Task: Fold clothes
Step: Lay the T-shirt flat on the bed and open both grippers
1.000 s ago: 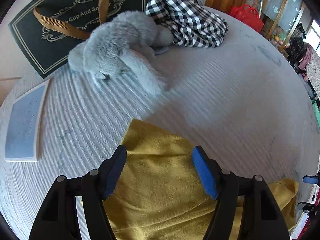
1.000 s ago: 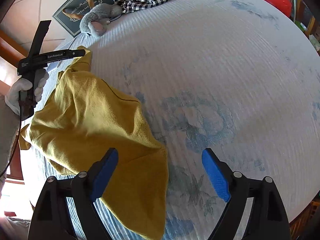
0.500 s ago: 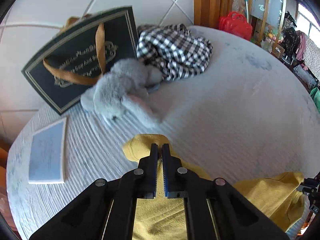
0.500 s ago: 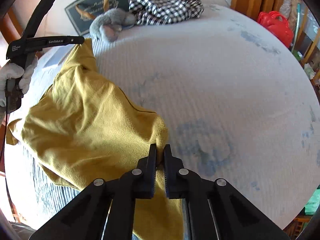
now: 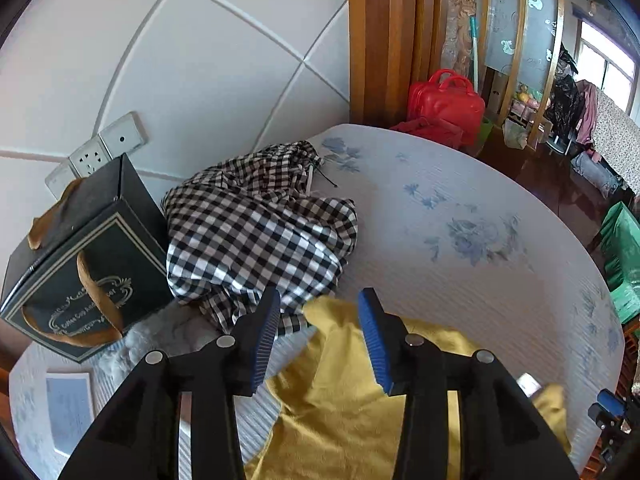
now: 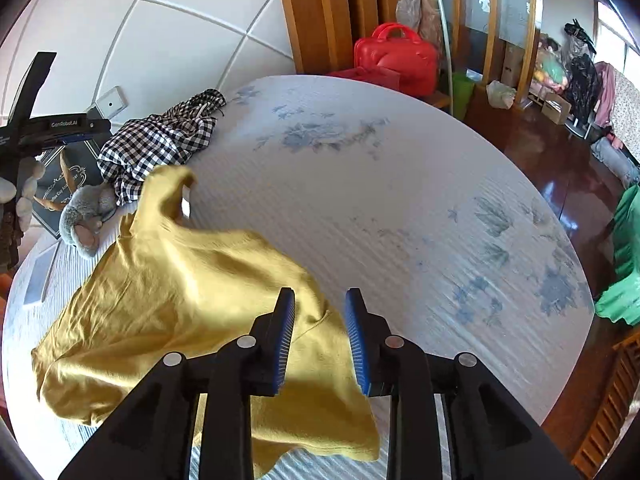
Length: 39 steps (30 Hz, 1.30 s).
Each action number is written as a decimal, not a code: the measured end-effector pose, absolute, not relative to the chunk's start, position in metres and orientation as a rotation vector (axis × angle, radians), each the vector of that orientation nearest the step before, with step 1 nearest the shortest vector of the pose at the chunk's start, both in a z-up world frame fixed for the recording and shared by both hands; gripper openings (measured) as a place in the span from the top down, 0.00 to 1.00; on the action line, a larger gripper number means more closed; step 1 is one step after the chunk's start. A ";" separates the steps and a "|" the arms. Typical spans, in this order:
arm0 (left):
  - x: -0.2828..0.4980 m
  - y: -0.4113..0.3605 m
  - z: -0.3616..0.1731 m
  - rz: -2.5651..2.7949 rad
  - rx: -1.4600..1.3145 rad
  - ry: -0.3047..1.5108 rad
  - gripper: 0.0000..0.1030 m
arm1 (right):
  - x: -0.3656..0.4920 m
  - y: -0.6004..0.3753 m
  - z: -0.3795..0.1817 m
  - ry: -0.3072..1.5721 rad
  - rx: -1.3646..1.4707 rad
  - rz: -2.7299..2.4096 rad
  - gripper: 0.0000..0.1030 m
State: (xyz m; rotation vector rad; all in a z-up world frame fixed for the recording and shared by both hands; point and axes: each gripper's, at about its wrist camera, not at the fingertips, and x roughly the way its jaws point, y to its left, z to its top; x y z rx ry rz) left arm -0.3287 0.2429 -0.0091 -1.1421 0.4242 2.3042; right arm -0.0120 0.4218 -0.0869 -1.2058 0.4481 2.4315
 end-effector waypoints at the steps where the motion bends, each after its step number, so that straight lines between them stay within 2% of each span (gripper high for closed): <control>1: -0.317 0.227 -0.011 2.308 -1.160 0.417 0.53 | -0.008 0.421 -0.088 0.443 -1.225 2.442 0.56; 3: -0.292 0.192 -0.016 2.318 -1.196 0.386 0.51 | 0.000 0.419 -0.092 0.434 -1.279 2.468 0.45; 7: -0.231 0.098 -0.035 2.375 -1.295 0.291 0.44 | 0.016 0.400 -0.105 0.380 -1.410 2.538 0.45; 14: -0.139 -0.039 -0.081 2.534 -1.486 0.164 0.43 | 0.040 0.370 -0.133 0.260 -1.597 2.581 0.44; 18: -0.101 -0.098 -0.101 2.606 -1.567 -0.027 0.43 | 0.041 0.355 -0.139 0.228 -1.662 2.598 0.44; 20: -0.088 -0.121 -0.111 2.637 -1.613 -0.098 0.43 | 0.038 0.343 -0.138 0.188 -1.683 2.625 0.38; 21: -0.083 -0.132 -0.115 2.649 -1.635 -0.128 0.42 | 0.035 0.335 -0.136 0.155 -1.692 2.648 0.30; 25: -0.075 -0.156 -0.132 2.669 -1.690 -0.224 0.42 | 0.021 0.299 -0.126 0.005 -1.721 2.751 0.28; 30: -0.074 -0.150 -0.137 2.620 -1.646 -0.289 0.42 | 0.006 0.272 -0.125 -0.087 -1.785 2.806 0.28; 36: -0.089 -0.107 -0.153 2.491 -1.637 -0.178 0.43 | -0.001 0.244 -0.140 -0.260 -1.871 2.848 0.28; 37: -0.092 -0.099 -0.155 2.480 -1.637 -0.155 0.46 | -0.003 0.239 -0.144 -0.292 -1.881 2.852 0.28; 38: -0.096 -0.092 -0.154 2.485 -1.632 -0.116 0.63 | -0.004 0.235 -0.148 -0.324 -1.891 2.857 0.28; 39: -0.099 -0.084 -0.152 2.497 -1.623 -0.069 0.74 | -0.007 0.229 -0.151 -0.353 -1.898 2.870 0.28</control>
